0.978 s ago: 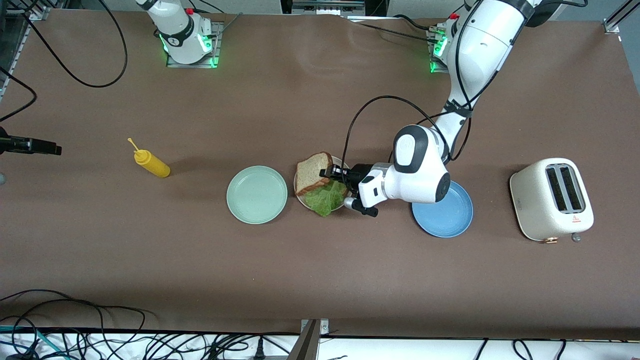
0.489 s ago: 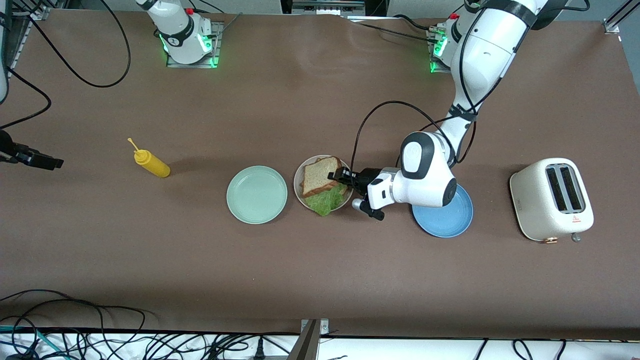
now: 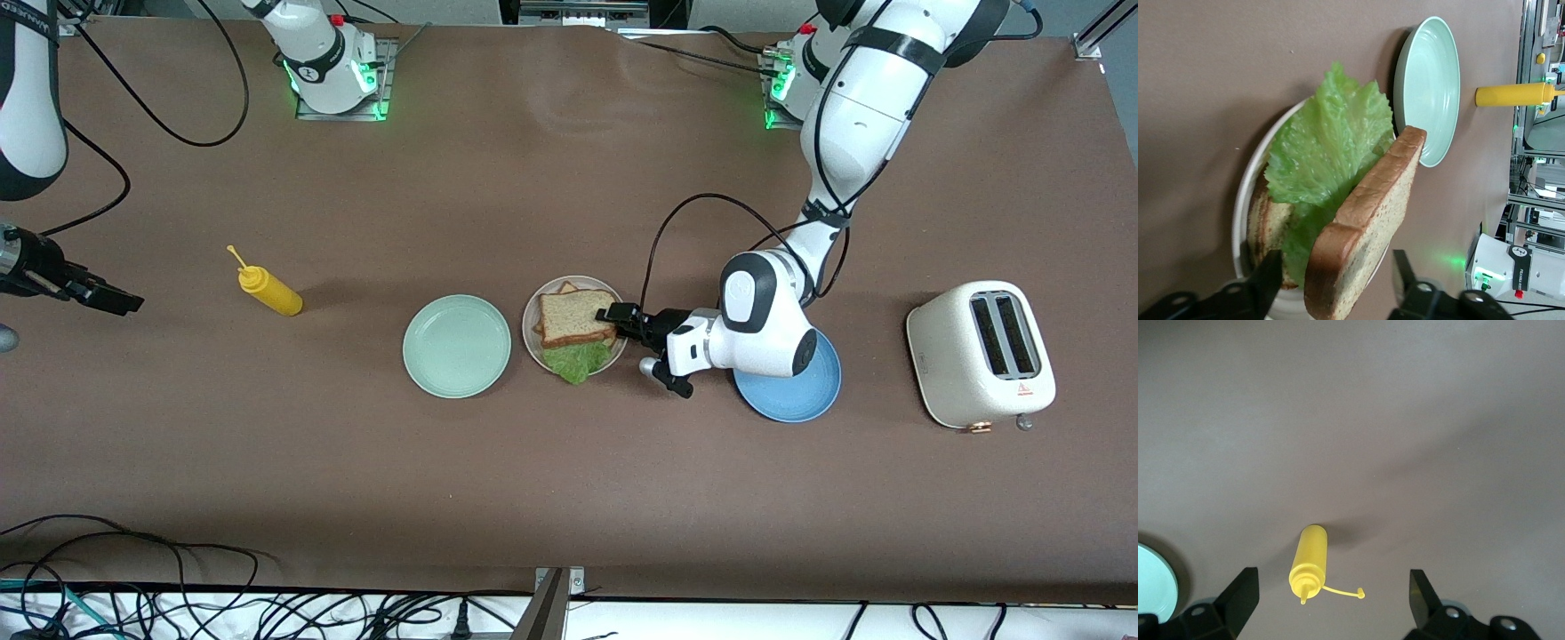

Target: Make sandwich on beige plate with both arms

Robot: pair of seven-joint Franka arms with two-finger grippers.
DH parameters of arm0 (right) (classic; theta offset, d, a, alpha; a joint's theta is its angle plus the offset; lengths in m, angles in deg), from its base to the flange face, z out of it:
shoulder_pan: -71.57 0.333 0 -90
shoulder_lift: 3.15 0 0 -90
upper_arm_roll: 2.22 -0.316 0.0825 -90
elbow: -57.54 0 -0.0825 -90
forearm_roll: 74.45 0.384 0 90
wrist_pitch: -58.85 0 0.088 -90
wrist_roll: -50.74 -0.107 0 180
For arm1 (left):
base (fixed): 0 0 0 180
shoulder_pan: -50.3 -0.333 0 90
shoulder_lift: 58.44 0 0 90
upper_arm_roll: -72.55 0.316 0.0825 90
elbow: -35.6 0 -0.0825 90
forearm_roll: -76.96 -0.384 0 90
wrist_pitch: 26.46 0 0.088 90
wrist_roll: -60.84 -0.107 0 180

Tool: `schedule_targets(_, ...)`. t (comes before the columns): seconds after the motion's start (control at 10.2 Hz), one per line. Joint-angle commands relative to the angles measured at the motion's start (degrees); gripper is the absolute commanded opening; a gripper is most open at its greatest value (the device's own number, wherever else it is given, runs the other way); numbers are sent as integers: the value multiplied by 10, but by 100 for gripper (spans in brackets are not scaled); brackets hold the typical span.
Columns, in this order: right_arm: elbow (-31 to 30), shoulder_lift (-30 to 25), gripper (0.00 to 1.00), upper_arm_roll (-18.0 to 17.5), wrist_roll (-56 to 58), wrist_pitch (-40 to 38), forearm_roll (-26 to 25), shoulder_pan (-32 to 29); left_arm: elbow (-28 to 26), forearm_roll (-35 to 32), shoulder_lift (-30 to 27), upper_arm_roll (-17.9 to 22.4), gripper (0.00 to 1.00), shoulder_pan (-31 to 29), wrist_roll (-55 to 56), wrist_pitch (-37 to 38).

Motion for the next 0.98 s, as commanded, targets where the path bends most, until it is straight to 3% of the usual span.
schedule_targets(0.0, -17, -15, 100, 0, -9, 13, -5, -5, 1, 15, -1, 10, 100, 1, -27, 2)
schedule_targets(0.39, -12, -24, 100, -5, -14, -19, -3, -4, 5, 13, -24, 55, 100, -27, -28, 0)
schedule_targets(0.49, -11, -24, 100, -7, -15, -38, -4, -1, 1, 11, -47, 83, 100, -34, -28, 1)
schedule_targets(0.59, -12, -24, 100, -7, -16, -41, -6, 2, -2, -62, -87, 105, 100, -47, -26, 16)
schedule_targets(0.78, -12, -30, 100, -7, -20, -63, -7, 3, -4, -295, -193, 104, 100, -87, -24, 53)
schedule_targets(0.88, -12, -32, 100, -14, -27, -64, -7, 6, -3, -353, -240, 104, 100, -114, -22, 86)
